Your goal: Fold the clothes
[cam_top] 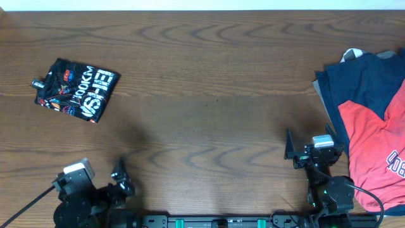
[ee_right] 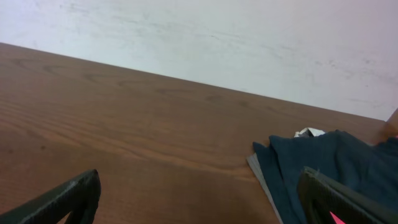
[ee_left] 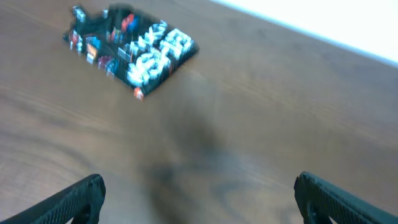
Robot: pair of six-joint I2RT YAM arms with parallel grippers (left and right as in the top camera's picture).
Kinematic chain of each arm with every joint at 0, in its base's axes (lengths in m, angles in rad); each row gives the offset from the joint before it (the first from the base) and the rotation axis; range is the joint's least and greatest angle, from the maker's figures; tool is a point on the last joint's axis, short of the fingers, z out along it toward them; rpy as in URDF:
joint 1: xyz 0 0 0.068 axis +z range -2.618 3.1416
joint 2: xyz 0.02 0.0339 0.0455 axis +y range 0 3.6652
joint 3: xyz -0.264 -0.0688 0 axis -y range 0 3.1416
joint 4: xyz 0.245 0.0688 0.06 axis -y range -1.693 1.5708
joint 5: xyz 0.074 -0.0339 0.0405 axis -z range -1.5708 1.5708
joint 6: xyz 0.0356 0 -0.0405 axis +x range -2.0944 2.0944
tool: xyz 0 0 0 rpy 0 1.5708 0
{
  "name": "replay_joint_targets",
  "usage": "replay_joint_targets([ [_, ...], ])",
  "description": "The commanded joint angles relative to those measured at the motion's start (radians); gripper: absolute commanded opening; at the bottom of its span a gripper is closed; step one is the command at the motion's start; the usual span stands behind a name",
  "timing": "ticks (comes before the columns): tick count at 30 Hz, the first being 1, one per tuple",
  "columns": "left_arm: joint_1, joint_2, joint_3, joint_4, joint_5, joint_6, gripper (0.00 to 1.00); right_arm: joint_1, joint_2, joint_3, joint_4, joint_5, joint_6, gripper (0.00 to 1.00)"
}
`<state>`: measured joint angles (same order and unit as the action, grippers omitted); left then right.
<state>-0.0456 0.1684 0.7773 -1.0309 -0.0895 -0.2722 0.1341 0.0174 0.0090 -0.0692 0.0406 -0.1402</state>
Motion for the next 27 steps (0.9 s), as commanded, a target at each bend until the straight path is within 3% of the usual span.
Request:
replay_joint_targets([
  [1, 0.010, -0.053, -0.095, 0.076, -0.009, 0.050, 0.98, -0.011, -0.007, -0.003, -0.002, -0.005, -0.014, 0.99],
  [7, 0.010, -0.148, -0.366, 0.349, -0.008, 0.051, 0.98, -0.011, -0.007, -0.003, -0.002, -0.005, -0.014, 0.99],
  [13, 0.010, -0.167, -0.616, 0.811, -0.009, 0.051, 0.98, -0.011, -0.007, -0.003, -0.002, -0.005, -0.014, 0.99],
  [17, 0.010, -0.167, -0.736, 1.023, -0.008, 0.051, 0.98, -0.011, -0.007, -0.003, -0.002, -0.005, -0.014, 0.99],
  [19, 0.010, -0.167, -0.775, 1.063, -0.006, 0.050, 0.98, -0.011, -0.007, -0.003, -0.002, -0.005, -0.014, 0.99],
  [27, 0.010, -0.159, -0.773, 0.968, -0.005, 0.051, 0.98, -0.011, -0.007, -0.003, -0.002, -0.005, -0.014, 0.99],
])
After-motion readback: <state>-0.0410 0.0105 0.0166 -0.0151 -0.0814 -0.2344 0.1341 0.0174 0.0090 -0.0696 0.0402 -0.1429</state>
